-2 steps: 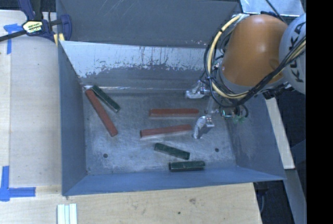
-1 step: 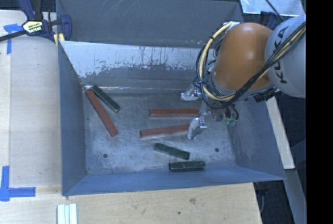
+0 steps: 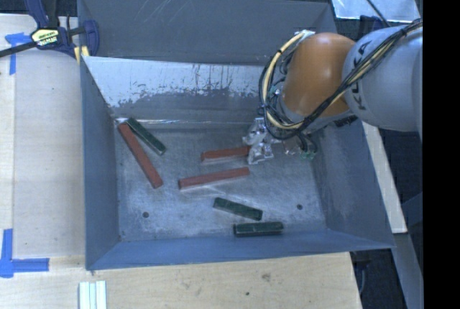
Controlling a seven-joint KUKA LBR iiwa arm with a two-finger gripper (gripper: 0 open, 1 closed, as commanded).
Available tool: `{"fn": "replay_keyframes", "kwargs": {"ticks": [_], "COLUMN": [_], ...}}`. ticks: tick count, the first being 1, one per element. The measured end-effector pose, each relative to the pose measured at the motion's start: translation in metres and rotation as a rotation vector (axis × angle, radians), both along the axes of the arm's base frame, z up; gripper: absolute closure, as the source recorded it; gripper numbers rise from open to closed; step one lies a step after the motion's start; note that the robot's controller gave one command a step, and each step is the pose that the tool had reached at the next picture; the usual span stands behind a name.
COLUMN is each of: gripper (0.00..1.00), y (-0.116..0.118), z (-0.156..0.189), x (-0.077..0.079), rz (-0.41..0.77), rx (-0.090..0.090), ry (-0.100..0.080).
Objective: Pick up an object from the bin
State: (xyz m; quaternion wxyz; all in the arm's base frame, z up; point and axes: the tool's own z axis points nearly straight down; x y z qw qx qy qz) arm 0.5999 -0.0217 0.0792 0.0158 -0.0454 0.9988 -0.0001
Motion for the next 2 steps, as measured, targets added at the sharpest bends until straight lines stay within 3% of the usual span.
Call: {"fn": "replay_keyframes", "kwargs": {"ticks": [1, 2], "gripper": [1.00, 1.00], "y": [0.000, -0.003], "z": [0.000, 0.153], "x": [0.000, 0.008], "rz": [0.000, 0.015], "rx": [0.000, -0.002], "ry": [0.000, 0.024]}}
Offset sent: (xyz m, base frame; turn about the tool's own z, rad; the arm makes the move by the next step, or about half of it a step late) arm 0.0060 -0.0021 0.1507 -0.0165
